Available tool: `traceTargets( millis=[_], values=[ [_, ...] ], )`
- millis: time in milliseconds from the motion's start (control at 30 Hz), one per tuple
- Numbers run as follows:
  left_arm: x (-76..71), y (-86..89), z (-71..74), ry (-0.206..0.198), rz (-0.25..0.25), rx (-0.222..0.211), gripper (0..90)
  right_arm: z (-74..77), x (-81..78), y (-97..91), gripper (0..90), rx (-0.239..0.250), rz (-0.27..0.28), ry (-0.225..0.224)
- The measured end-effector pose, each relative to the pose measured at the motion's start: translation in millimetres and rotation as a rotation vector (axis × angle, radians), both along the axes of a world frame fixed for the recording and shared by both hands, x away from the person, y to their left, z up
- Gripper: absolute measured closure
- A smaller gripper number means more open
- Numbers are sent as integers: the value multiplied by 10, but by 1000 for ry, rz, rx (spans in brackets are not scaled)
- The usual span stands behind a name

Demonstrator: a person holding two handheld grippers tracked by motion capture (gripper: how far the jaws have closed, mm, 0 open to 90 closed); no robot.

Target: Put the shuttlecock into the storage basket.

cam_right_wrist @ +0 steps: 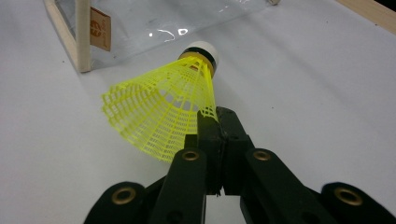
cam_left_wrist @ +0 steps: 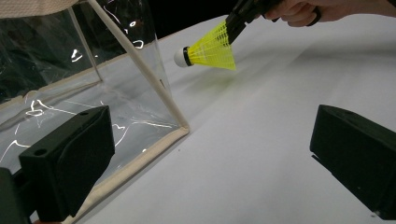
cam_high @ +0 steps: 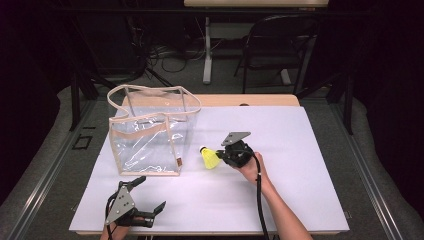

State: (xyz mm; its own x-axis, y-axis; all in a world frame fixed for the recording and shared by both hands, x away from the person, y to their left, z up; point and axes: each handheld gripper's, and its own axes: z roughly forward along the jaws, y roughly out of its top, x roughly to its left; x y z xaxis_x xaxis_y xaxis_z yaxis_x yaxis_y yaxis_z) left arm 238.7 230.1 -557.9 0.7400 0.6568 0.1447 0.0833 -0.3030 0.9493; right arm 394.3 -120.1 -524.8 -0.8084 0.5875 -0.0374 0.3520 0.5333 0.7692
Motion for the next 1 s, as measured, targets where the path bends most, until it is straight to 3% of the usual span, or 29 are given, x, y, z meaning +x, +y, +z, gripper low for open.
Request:
traceTargets(
  millis=[1000],
  values=[
    [-9, -5, 4, -1, -7, 0, 0, 147, -99, -197, 892, 12, -50, -11]
  ],
)
